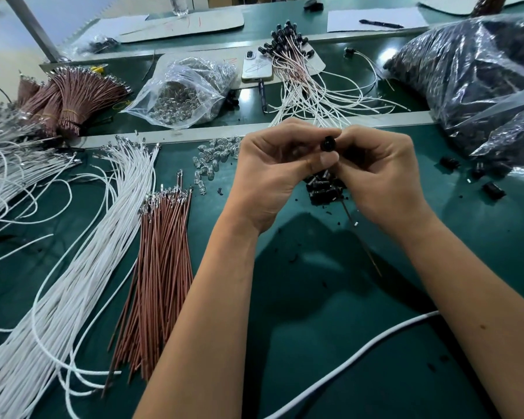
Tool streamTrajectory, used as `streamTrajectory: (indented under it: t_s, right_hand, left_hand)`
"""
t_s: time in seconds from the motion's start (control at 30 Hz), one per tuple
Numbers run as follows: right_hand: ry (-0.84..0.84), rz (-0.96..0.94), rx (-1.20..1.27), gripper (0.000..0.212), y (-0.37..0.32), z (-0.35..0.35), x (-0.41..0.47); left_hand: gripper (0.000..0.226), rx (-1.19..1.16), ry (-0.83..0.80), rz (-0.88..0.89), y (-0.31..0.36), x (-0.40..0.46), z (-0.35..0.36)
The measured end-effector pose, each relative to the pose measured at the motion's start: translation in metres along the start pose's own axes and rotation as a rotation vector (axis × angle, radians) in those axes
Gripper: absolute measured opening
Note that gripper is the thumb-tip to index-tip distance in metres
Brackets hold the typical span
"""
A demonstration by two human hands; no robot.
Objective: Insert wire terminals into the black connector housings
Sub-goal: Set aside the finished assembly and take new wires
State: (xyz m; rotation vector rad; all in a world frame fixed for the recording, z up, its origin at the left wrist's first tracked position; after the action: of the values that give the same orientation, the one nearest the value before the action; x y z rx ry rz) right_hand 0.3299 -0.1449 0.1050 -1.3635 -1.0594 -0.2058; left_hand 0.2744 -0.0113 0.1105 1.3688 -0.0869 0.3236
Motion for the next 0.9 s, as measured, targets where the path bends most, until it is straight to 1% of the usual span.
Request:
streamTrajectory:
  t_s: [0.1, 0.27, 0.33, 0.47, 0.53, 0.63, 0.73, 0.77, 0.9]
  right_hand:
    - [0.004, -0.011, -0.022, 0.028, 0.0003, -0.0011, 0.0008]
    - [-0.012, -0.027, -0.027, 0.023, -0.0001, 0.0003, 0.0000]
    - [-0.018, -0.024, -0.027, 0.019, 0.0007, 0.0004, 0.0001]
    - [-0.043, -0.014, -0.051, 0.004, 0.0025, 0.0005, -0.0010]
    - [-0.029, -0.016, -0.063, 0.011, 0.0026, -0.0001, -0.0012]
    - [-0.028, -0.002, -0.080, 0.022, 0.0059, 0.0003, -0.0017]
    - [-0.028, 0.026, -0.114, 0.030, 0.0094, -0.0007, -0.0036]
    - [-0.022, 0.031, -0.127, 0.029, 0.0097, -0.0010, -0.0039]
    - [-0.020, 0.049, -0.153, 0.016, 0.0088, -0.0011, -0.0045]
  left_hand:
    - [0.047, -0.018, -0.014, 0.002, 0.0002, 0.0000, 0.0014]
    - [0.046, -0.049, -0.014, 0.002, -0.0002, 0.0000, 0.0009]
    - [0.044, -0.067, -0.004, -0.005, -0.0006, -0.0004, 0.0011]
    - [0.038, -0.092, 0.017, -0.016, -0.0004, -0.0009, 0.0030]
    - [0.035, -0.091, 0.011, -0.012, 0.0008, -0.0015, 0.0039]
    - [0.039, -0.099, 0.010, -0.014, 0.0007, -0.0025, 0.0033]
    - [0.026, -0.107, 0.013, -0.025, -0.0008, -0.0032, 0.0041]
    - [0.023, -0.114, 0.016, -0.031, -0.0013, -0.0032, 0.0047]
    - [0.034, -0.215, 0.065, -0.073, -0.0066, -0.0007, 0.0012]
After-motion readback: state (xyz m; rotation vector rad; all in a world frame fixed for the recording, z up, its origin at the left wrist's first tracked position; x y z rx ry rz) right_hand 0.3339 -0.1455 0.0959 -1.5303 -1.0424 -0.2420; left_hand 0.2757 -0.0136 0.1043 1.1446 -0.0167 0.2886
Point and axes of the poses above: each hand's wrist, its own x-axis towards the middle knuckle, its own z-axis out of the palm, y = z × x, the point moved 5 cm from there along x, towards the middle knuckle, and after that the axes turned 11 degrees about -z, right-handed, at the moved point
